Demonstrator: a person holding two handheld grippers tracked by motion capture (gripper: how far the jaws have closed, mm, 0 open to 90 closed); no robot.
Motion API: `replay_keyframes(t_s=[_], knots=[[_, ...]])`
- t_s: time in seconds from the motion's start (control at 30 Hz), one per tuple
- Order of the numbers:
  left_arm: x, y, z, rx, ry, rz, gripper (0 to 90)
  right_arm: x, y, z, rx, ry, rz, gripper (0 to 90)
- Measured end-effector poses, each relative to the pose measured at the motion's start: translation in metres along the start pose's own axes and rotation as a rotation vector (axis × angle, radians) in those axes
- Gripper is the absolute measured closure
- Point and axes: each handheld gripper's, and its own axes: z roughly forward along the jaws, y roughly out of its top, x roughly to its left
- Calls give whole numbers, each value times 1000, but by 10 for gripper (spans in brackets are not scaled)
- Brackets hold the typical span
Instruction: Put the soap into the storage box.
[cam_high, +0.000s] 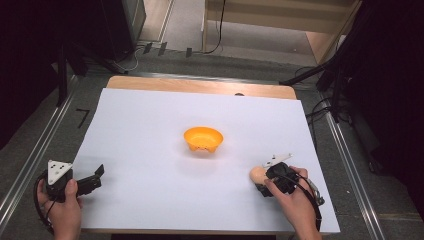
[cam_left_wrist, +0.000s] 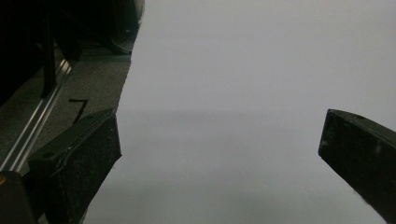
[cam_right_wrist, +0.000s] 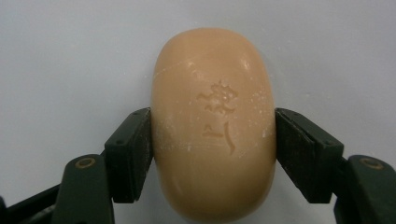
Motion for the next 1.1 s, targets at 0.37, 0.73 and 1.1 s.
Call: replay_keyframes(t_s=[0.37, 0.73, 1.1], knots=[[0, 0, 0, 0, 4, 3, 0, -3, -2, 4, 10, 24, 16, 325], [-1, 0, 0, -1, 5, 3, 0, -3, -3, 4, 0, 29, 33, 328], [1, 0, 0, -7, -3, -8, 0, -4, 0, 2, 3, 56, -22, 334]])
